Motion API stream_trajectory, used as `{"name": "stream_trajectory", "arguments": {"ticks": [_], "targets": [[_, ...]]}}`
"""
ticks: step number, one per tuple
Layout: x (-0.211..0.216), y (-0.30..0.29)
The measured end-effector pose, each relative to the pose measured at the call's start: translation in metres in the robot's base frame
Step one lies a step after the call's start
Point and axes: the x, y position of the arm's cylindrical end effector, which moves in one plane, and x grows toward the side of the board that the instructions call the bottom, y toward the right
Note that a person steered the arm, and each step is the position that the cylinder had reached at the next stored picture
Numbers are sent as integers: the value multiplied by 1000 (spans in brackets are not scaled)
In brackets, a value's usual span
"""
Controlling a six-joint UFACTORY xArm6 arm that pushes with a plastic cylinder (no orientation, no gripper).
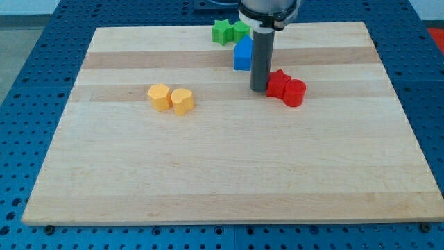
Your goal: Separate the blue cube and blue triangle
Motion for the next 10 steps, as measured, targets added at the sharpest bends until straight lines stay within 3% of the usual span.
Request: {"name": "stream_trajectory", "arguments": {"ticks": [3, 8, 10], "targets": [[-17, -81], [-101, -81], [-104, -22]]}}
